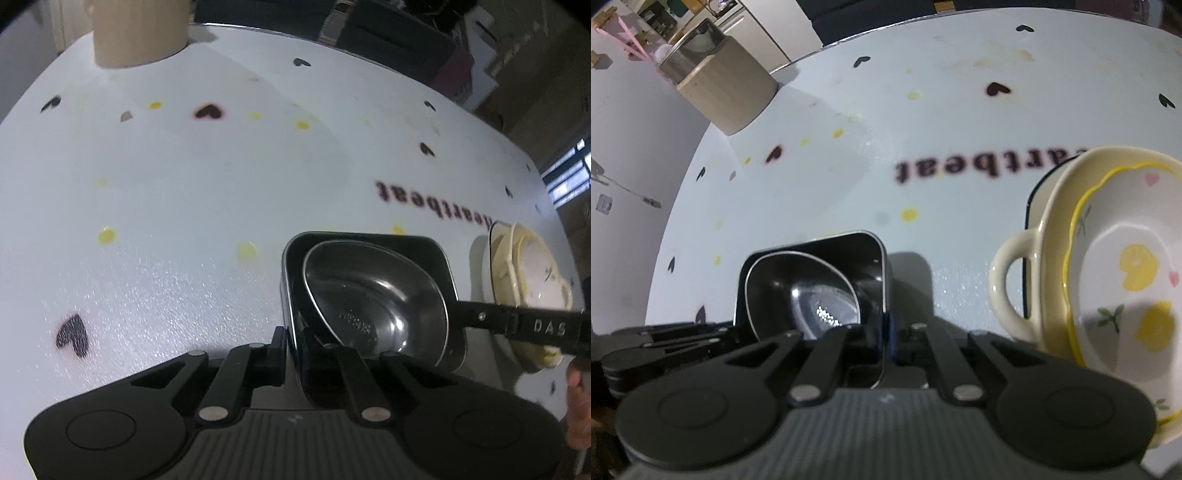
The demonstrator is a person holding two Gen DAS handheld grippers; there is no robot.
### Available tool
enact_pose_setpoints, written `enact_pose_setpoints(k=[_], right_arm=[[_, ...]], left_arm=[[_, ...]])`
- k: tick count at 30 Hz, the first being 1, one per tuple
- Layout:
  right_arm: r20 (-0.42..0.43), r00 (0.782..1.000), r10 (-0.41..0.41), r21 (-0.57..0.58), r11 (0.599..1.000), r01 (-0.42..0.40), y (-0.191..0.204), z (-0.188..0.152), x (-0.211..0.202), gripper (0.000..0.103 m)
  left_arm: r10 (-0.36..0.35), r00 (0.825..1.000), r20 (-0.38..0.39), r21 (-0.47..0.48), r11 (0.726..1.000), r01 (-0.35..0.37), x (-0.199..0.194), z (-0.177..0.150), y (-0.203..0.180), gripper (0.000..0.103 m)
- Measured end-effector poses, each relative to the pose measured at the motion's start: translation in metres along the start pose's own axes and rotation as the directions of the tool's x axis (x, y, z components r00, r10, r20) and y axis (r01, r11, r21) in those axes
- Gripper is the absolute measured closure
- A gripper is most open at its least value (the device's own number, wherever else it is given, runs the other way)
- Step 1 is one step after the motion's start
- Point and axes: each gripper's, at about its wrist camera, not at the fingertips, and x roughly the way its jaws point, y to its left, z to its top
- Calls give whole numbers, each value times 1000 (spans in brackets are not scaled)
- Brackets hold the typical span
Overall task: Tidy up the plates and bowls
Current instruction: 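Carry the stacked trays with both tools over the cream bowl stack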
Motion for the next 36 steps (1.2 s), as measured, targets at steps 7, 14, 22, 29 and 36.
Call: enact_pose_setpoints(k=[7, 14, 22, 29, 36], right_arm=[[39, 999, -4, -19, 1000, 5, 2, 2, -1, 98], [24, 1000, -18, -61, 998, 19, 6, 3, 3, 98], [26, 999, -26, -35, 999, 27, 7, 2, 7, 98], [46, 998, -39, -66, 997, 42, 11, 0, 8, 98], [61, 998, 20, -14, 1000, -19, 1, 5, 3, 98]], left_arm=[[-6, 1000, 15, -36, 999, 6, -1, 0, 3, 96], [-10, 1000, 27, -58, 998, 11, -3, 1, 7, 96], [-15, 999, 46, -68, 998, 18, -6, 3, 9, 96], [-8, 999, 44, -52, 999, 11, -5, 2, 7, 96], [-5, 999, 50, -60, 998, 8, -8, 3, 7, 97]])
